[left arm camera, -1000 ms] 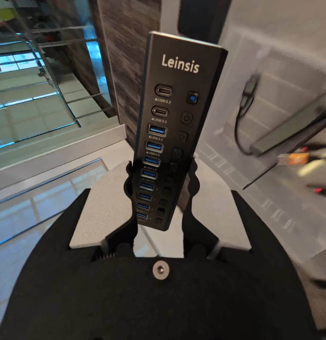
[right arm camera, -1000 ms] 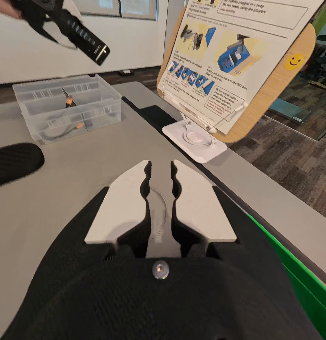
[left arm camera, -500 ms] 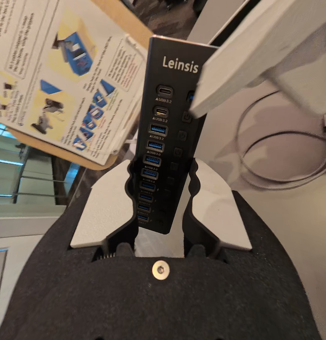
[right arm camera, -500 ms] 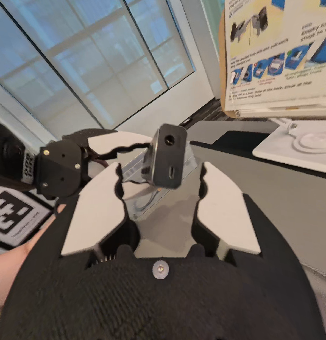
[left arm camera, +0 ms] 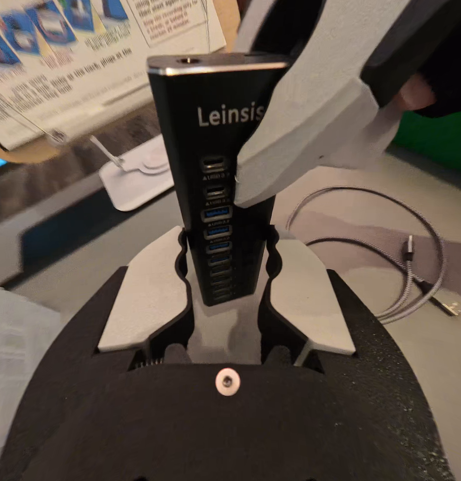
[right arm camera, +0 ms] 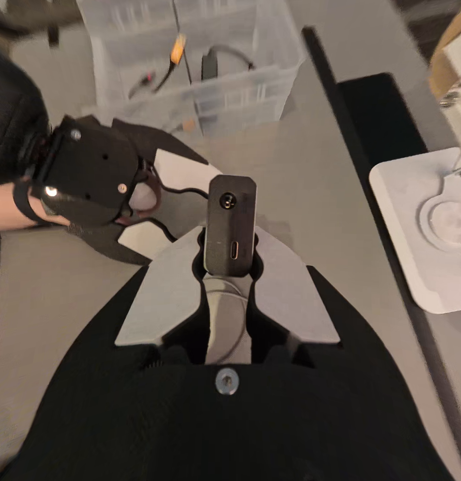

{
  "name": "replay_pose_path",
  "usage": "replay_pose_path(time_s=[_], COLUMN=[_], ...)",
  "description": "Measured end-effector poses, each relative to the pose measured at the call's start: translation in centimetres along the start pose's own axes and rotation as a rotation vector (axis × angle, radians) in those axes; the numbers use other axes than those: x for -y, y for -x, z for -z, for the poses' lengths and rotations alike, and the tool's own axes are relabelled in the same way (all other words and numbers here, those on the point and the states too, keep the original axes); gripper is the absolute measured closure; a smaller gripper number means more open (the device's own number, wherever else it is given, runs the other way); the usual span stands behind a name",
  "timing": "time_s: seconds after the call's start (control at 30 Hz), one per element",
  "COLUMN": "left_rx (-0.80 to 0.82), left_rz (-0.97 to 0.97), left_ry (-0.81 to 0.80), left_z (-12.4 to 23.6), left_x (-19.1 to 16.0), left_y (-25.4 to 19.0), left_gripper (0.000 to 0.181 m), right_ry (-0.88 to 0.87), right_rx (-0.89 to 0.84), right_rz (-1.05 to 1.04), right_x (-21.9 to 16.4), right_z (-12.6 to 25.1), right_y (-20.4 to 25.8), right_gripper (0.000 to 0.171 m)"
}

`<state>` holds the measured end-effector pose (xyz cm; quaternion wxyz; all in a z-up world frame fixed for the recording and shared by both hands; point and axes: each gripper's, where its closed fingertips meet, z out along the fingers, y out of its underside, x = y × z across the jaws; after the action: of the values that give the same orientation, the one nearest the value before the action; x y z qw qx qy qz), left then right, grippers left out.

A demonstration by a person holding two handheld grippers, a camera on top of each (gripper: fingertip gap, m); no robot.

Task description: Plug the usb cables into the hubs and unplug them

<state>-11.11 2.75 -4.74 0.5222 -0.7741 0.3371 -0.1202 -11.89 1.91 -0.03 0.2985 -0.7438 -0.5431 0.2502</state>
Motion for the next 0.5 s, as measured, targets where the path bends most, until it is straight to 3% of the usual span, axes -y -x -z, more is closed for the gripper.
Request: replay_pose_path(time_s=[0.1,0.2,0.5], left_rx=[-0.072,-0.075,-0.151], left_rz=[0.054,0.059,0.061], left_ry=[-0.022,0.0,0.072], left_z=[-0.5,-0.2,0.7], left_x=[-1.3,-2.5,-5.2], left_y=[-0.3,0.3,1.1], left_gripper=[0.125,0.121,0.107], right_ry=[0.132,0.148,0.189], right_rx=[0.086,0.169,0.125], right_rz=[0.133,0.206,0.297], right_x=[-1.1,-1.5,-0.9], right_z=[-1.4,-2.5,-4.4], right_y=[0.0,-0.1,-1.3], right_gripper=[0.141,0.141,0.141])
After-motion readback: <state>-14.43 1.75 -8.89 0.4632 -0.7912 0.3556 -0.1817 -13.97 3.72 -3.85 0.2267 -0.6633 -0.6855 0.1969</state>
